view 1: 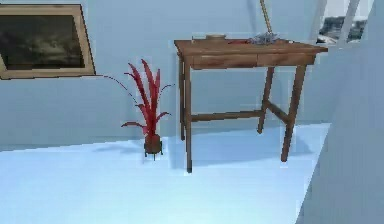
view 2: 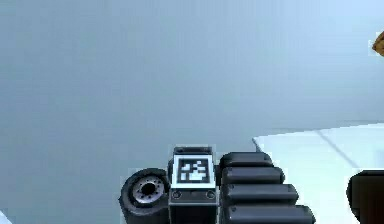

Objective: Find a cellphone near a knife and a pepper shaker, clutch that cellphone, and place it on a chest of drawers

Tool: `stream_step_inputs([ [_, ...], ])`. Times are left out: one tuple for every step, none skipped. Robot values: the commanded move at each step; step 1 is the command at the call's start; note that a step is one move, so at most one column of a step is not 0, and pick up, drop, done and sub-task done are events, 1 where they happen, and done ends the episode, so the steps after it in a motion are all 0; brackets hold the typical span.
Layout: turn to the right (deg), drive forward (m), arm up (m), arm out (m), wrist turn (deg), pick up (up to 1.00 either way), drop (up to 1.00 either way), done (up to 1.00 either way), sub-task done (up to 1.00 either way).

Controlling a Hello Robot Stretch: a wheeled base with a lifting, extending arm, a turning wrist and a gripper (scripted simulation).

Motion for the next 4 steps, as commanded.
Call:
stream_step_inputs([
  [45.0, 0.0, 0.0, 0.0, 0.0, 0.0, 0.0, 0.0, 0.0],
  [12.0, 0.0, 0.0, 0.0, 0.0, 0.0, 0.0, 0.0, 0.0],
  [0.0, 0.0, 0.0, 0.38, 0.0, 0.0, 0.0, 0.0, 0.0],
  [0.0, 0.0, 0.0, 0.0, 45.0, 0.0, 0.0, 0.0, 0.0],
])
